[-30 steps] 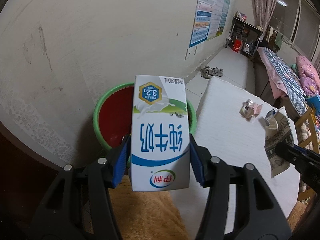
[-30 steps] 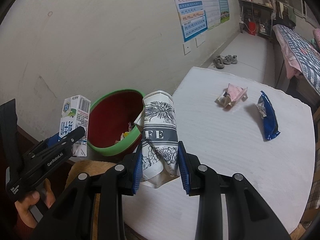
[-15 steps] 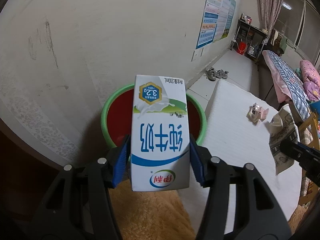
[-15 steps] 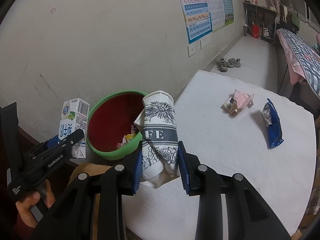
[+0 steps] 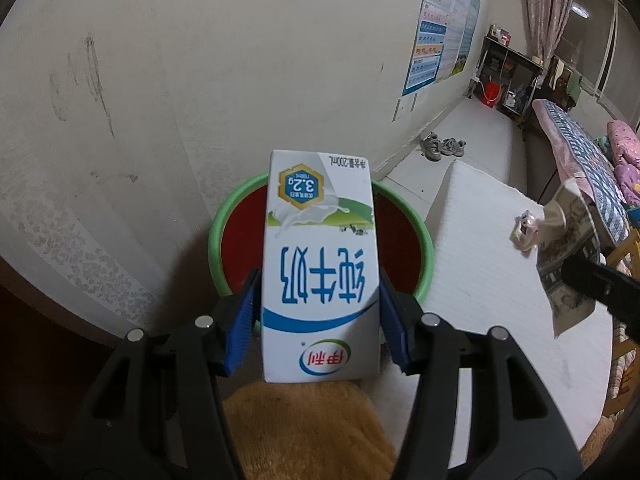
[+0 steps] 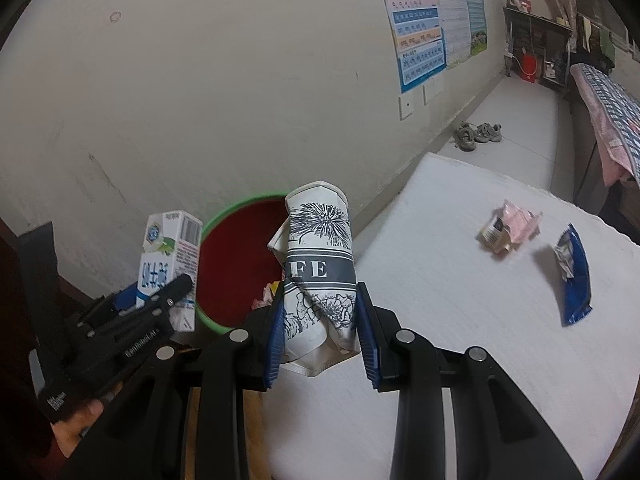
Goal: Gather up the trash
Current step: 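Carry the milk carton and white wrapper over the red bin with both tools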
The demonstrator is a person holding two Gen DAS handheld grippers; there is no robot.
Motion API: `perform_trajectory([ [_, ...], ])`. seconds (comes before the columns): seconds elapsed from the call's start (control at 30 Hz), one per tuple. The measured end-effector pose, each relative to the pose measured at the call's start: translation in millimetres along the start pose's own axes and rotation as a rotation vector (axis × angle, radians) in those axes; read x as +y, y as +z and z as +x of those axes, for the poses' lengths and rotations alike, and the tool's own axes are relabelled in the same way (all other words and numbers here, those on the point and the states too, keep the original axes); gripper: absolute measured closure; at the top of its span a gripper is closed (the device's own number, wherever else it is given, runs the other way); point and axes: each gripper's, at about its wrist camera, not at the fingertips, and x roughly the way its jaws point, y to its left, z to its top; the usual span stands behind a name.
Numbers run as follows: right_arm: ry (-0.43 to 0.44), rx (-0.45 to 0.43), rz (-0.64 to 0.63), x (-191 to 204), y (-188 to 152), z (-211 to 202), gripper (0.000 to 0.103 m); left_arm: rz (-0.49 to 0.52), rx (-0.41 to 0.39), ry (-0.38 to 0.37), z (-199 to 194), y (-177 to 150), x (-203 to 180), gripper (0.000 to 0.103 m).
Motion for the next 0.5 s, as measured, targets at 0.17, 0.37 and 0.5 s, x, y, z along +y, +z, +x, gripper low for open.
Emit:
perform_trajectory([
  [0.17, 0.028, -0.007, 0.005, 9.3, 14.4, 10.0, 0.071, 0.003, 0.001, 0.014, 10.3, 5.9, 4.8, 0.05],
  [0.37, 0.059, 0.004, -0.031, 28.4, 28.9, 26.9, 0.071, 0.006, 0.003, 0.025, 19.7, 12.5, 9.9, 0.05],
  [0.5, 0.074, 0.019, -0.056, 36.5, 34.2, 38.0, 0.071, -0.002, 0.025, 0.025, 32.8, 15.1, 14.6, 0.05],
])
